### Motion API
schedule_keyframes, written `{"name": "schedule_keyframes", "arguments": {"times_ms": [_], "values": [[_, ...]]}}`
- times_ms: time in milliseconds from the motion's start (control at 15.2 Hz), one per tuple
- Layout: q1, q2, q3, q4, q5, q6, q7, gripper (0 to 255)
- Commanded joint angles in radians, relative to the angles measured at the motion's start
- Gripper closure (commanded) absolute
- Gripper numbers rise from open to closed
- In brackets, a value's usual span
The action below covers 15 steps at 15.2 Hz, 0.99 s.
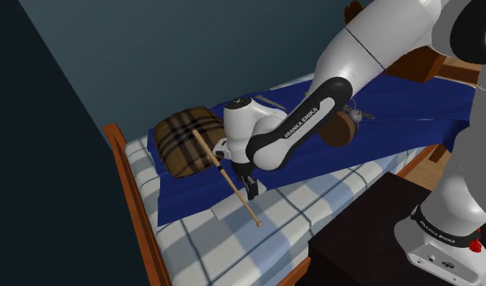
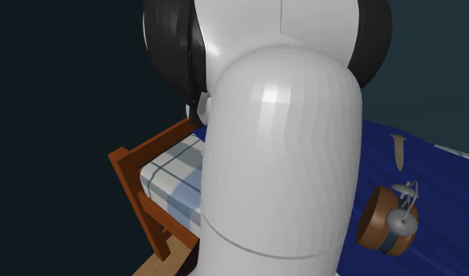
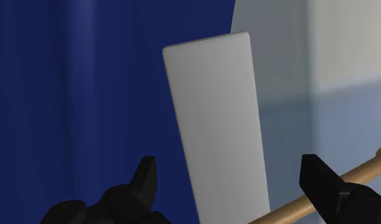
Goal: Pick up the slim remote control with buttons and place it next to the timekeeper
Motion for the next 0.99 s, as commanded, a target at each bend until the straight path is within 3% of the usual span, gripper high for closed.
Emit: {"name": "schedule_keyframes", "arguments": {"times_ms": [0,792,858,924], "values": [[0.004,0.025,-0.003,0.002,-0.008,0.022,0.002,0],[0.010,0.063,-0.010,0.001,-0.022,0.061,0.011,0],[0.010,0.063,-0.010,0.001,-0.022,0.061,0.011,255],[0.010,0.063,-0.010,0.001,-0.022,0.061,0.011,255]]}}
